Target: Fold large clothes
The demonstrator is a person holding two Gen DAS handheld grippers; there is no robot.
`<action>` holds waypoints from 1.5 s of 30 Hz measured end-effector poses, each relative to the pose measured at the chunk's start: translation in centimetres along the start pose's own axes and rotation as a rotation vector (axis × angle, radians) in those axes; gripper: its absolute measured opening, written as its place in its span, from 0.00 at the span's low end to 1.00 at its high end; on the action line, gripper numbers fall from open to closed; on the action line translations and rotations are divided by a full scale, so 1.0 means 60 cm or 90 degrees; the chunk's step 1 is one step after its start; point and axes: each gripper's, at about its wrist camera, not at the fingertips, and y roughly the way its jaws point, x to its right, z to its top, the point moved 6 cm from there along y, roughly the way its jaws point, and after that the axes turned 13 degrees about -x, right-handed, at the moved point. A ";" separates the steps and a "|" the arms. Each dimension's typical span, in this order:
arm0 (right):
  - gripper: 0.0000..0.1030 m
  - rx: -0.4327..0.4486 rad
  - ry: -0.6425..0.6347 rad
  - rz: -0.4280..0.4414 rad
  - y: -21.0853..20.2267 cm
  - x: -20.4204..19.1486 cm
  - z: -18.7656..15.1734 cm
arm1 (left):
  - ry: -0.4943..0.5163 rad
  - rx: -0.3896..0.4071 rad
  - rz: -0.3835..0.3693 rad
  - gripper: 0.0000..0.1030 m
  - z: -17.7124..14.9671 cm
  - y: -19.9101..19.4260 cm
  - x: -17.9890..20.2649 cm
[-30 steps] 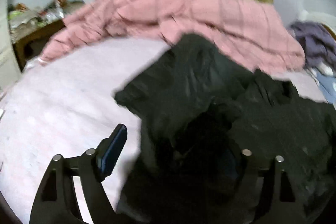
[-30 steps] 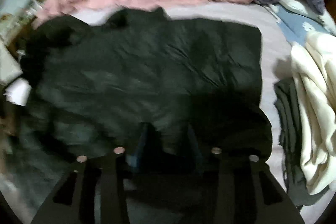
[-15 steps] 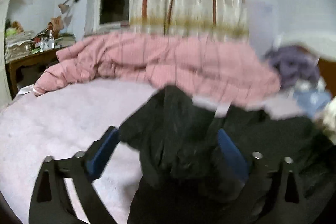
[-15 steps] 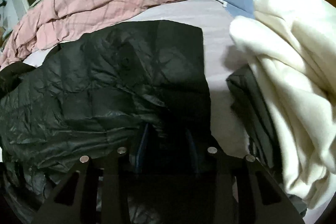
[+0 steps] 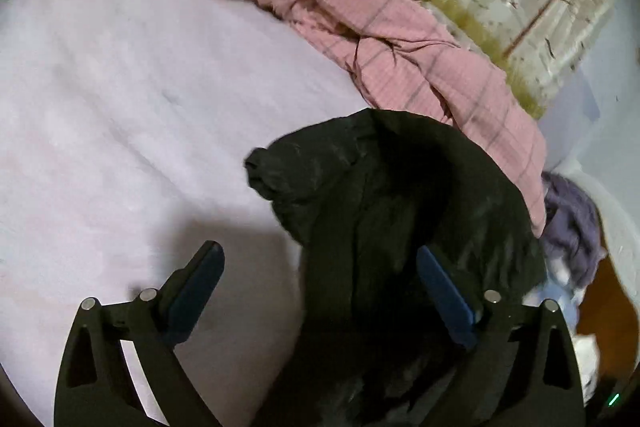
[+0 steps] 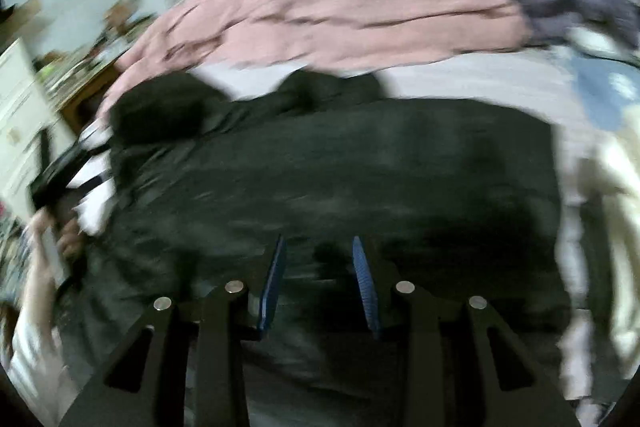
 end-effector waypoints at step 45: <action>0.12 -0.024 0.113 -0.073 0.078 0.084 0.002 | -0.090 0.173 0.179 0.92 0.054 -0.068 -0.137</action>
